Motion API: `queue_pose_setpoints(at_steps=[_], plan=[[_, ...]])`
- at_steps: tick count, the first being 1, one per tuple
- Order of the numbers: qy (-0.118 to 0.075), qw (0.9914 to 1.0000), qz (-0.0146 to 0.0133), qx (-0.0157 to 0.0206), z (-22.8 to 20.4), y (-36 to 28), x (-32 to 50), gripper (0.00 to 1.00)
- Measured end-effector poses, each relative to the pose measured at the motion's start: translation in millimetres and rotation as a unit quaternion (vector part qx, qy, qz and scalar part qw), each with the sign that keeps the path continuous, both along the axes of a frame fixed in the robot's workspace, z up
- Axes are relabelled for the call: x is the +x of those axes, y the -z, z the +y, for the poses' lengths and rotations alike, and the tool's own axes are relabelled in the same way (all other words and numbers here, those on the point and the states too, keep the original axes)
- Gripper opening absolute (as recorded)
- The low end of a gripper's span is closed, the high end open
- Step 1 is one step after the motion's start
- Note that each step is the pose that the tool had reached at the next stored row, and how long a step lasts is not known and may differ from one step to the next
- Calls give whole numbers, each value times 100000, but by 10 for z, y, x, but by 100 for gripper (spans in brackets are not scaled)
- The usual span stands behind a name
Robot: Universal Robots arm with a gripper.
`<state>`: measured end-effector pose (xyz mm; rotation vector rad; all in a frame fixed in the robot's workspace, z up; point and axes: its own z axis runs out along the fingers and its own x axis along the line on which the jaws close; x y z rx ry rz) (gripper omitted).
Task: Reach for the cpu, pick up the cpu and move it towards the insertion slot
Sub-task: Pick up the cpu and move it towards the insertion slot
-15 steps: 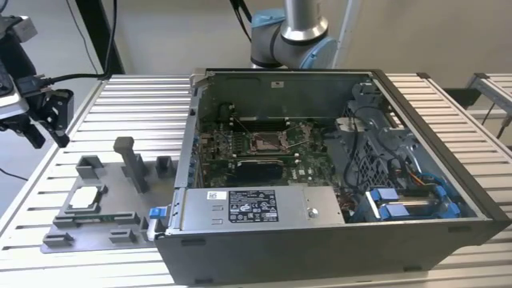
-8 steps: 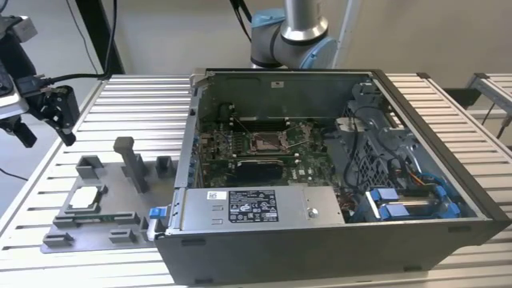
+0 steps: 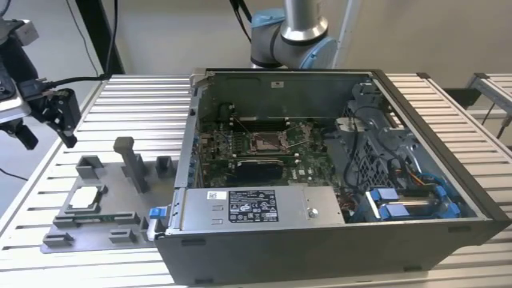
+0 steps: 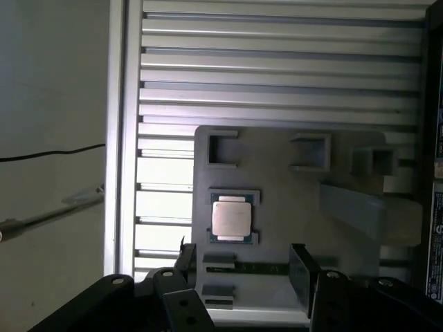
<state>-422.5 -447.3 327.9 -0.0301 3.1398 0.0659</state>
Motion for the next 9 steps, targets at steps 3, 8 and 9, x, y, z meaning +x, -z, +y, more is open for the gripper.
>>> queue_pose_setpoints(at_steps=[3, 8, 9], plan=[[1, 100000, -5, 3, 0, 46, 0, 100], [0, 100000, -4, 4, 0, 112, 0, 100], [1, 100000, -2, 3, 0, 121, 0, 100]])
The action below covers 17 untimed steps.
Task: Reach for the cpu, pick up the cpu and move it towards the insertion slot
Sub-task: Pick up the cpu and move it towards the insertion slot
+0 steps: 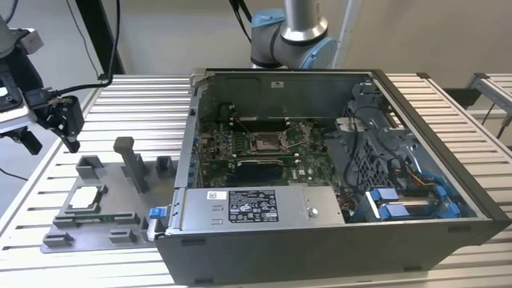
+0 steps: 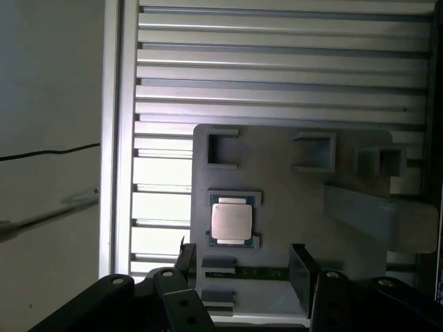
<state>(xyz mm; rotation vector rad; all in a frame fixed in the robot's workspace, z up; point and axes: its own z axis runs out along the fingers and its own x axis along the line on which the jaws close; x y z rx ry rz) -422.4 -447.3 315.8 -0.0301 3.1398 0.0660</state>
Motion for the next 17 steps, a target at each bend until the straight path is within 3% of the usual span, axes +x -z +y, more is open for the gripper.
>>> queue_pose_setpoints(at_steps=[17], plan=[[0, 100000, -3, 1, 14, 182, -1, 100]])
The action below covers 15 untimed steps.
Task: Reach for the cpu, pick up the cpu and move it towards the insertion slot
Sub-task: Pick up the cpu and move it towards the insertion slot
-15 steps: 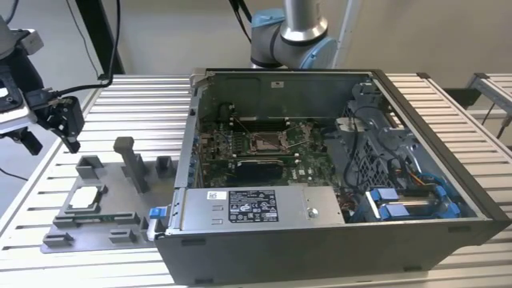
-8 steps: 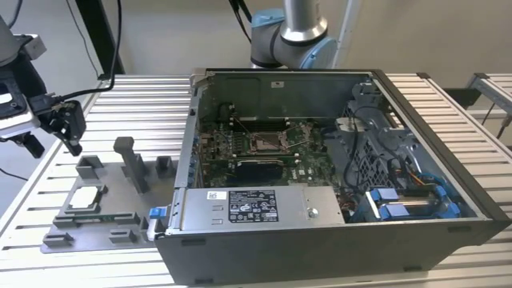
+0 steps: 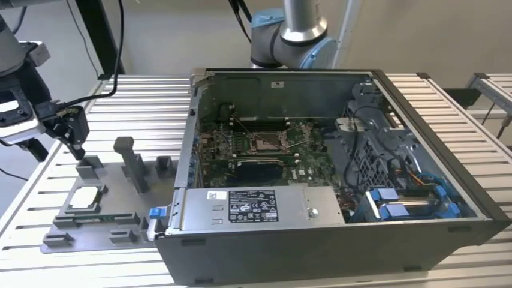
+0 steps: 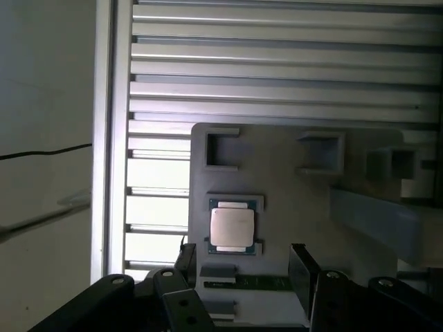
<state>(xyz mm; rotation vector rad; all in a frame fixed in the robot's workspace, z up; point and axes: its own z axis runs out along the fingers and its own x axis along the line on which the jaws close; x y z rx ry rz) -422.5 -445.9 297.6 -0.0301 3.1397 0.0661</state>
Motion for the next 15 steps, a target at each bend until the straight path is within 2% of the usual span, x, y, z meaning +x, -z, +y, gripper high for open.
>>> queue_pose_setpoints(at_steps=[15], plan=[[1, 100000, 0, 4, 11, 187, 0, 100]])
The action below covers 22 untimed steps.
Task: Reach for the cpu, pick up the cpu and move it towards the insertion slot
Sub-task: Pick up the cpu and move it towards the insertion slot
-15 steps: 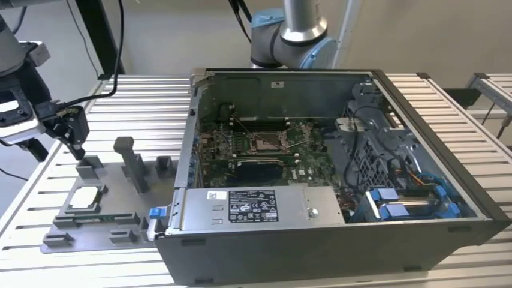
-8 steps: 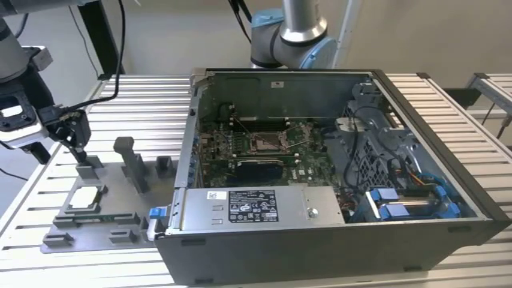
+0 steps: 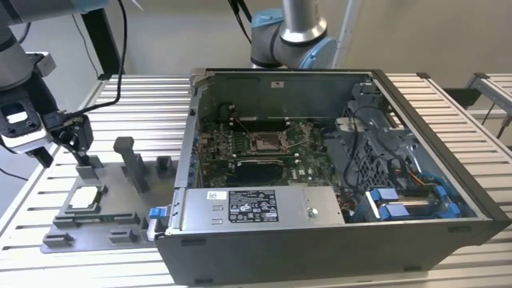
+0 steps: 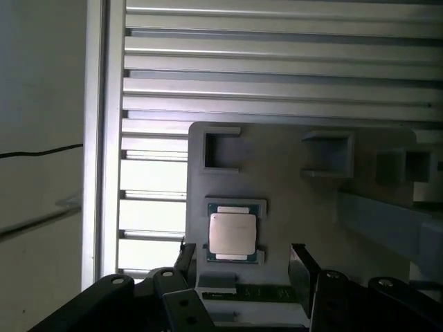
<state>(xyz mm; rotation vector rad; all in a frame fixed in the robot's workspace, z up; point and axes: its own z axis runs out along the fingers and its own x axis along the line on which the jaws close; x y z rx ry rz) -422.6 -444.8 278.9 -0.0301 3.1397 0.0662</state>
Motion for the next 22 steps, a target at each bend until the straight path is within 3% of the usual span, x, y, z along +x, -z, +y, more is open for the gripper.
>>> queue_pose_setpoints(at_steps=[7, 17, 22], plan=[[-1, 100000, 4, -4, 1, 87, 0, 100], [5, 100000, 4, -5, 1, 265, -3, 100], [-1, 100000, 0, -5, 1, 307, -4, 100]])
